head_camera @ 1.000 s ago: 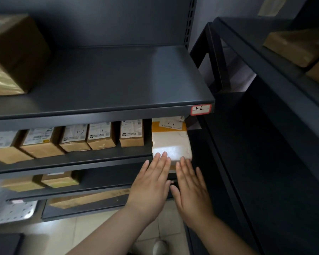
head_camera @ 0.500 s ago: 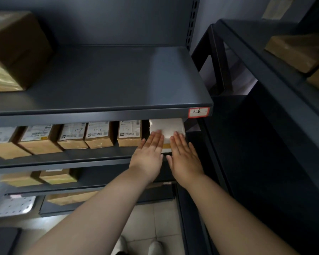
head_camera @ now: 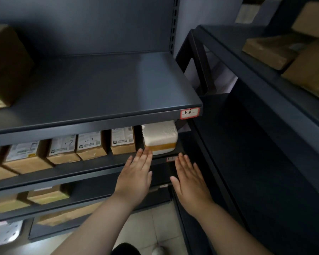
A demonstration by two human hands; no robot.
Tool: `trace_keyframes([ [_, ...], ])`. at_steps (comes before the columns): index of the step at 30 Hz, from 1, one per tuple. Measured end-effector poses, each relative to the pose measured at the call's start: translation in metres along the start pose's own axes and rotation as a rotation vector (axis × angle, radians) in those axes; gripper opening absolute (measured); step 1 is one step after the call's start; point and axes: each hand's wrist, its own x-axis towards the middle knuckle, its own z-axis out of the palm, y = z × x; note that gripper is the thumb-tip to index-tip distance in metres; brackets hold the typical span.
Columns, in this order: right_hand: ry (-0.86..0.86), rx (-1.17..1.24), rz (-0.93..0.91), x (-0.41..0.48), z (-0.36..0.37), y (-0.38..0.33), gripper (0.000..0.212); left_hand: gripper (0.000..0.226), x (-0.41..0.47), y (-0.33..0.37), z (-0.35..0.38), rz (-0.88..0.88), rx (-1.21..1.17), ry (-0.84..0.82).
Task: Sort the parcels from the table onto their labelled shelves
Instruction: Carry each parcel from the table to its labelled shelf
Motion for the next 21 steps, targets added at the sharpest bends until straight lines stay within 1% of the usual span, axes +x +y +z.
trace_keyframes([
  [4,0.061,-0.005,0.065,-0.007,0.000,-0.014,0.075,0.056,0.006,-0.007,-0.005,0.135,0.037,0.005],
  [8,0.139,0.008,0.214,-0.018,-0.001,-0.037,0.082,0.057,0.012,-0.010,-0.018,0.346,0.064,-0.016],
  [10,0.186,0.023,0.311,-0.033,-0.001,-0.050,0.083,0.054,0.013,-0.010,-0.025,0.468,0.064,-0.001],
  [12,0.223,0.022,0.417,-0.053,-0.002,-0.063,0.083,0.058,0.015,-0.007,-0.028,0.574,0.052,0.005],
  [15,0.223,0.004,0.587,-0.090,0.000,-0.075,0.086,0.065,0.011,0.009,-0.031,0.709,0.071,-0.057],
  [18,0.302,-0.029,0.777,-0.138,0.005,-0.090,0.090,0.061,-0.010,0.036,-0.026,0.891,0.067,-0.114],
  [21,0.329,-0.042,0.979,-0.204,0.012,-0.108,0.081,0.059,-0.050,0.077,-0.024,1.087,0.002,-0.131],
])
